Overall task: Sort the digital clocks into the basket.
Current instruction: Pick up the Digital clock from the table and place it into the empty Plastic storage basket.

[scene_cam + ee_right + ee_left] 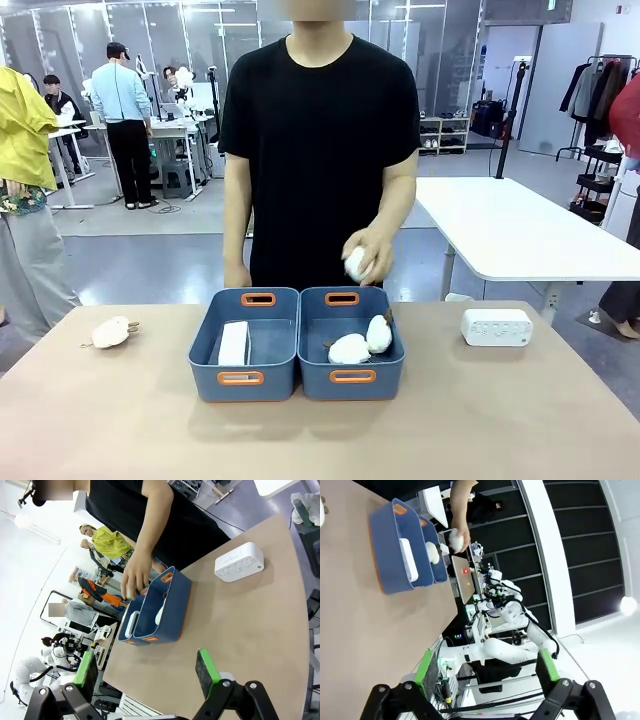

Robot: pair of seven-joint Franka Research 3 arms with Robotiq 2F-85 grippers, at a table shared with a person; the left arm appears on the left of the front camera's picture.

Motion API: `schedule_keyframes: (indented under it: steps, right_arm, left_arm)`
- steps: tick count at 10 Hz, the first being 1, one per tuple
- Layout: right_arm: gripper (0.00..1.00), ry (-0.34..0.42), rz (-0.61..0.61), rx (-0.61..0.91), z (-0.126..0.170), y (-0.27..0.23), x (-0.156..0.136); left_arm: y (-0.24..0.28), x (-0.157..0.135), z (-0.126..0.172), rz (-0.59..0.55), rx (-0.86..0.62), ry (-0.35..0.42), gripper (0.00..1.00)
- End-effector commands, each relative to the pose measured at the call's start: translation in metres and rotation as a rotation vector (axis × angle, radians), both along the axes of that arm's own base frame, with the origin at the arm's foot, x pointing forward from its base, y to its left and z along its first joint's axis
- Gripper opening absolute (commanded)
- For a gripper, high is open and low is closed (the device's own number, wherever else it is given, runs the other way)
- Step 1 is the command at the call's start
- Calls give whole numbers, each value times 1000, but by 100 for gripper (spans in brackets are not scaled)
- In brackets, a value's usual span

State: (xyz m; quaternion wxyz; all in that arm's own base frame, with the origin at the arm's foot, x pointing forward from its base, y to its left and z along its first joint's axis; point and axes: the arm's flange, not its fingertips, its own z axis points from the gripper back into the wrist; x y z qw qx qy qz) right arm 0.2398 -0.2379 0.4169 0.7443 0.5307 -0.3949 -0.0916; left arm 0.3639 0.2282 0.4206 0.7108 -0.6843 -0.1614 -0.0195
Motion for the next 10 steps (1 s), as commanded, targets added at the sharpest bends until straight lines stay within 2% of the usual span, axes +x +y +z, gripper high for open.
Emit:
schedule_keyframes:
  steps: [1, 2, 3, 4, 5, 6, 7, 8, 9, 10]
  right_arm:
    - [100, -10, -4, 6, 2, 0, 1]
    - [100, 0, 0, 0, 0, 0, 0]
    - [100, 111, 86, -72, 13, 24, -7]
    - [100, 136, 129, -307, 29, 25, 26]
    - [100, 142, 190, -479, 39, 39, 52]
    - [100, 104, 217, -625, 48, 51, 87]
    - [100, 62, 304, -779, 58, 60, 110]
    - [100, 52, 457, -887, 66, 72, 117]
    - [100, -10, 589, -976, 78, 77, 135]
    - [100, -71, 654, -1078, 72, 93, 142]
  left_arm:
    - [-15, 13, 6, -30, 25, -8, 100]
    - [-15, 13, 6, -30, 25, -8, 100]
    - [-15, 13, 6, -30, 25, -8, 100]
    - [-15, 13, 6, -30, 25, -8, 100]
    - [-15, 13, 6, -30, 25, -8, 100]
    - [-15, 13, 6, -30, 25, -8, 100]
    - [-15, 13, 6, -30, 25, -8, 100]
    - [-15, 13, 6, -30, 25, -8, 100]
    - [-15, 13, 6, -30, 25, -8, 100]
    - [-15, 13, 6, -30, 25, -8, 100]
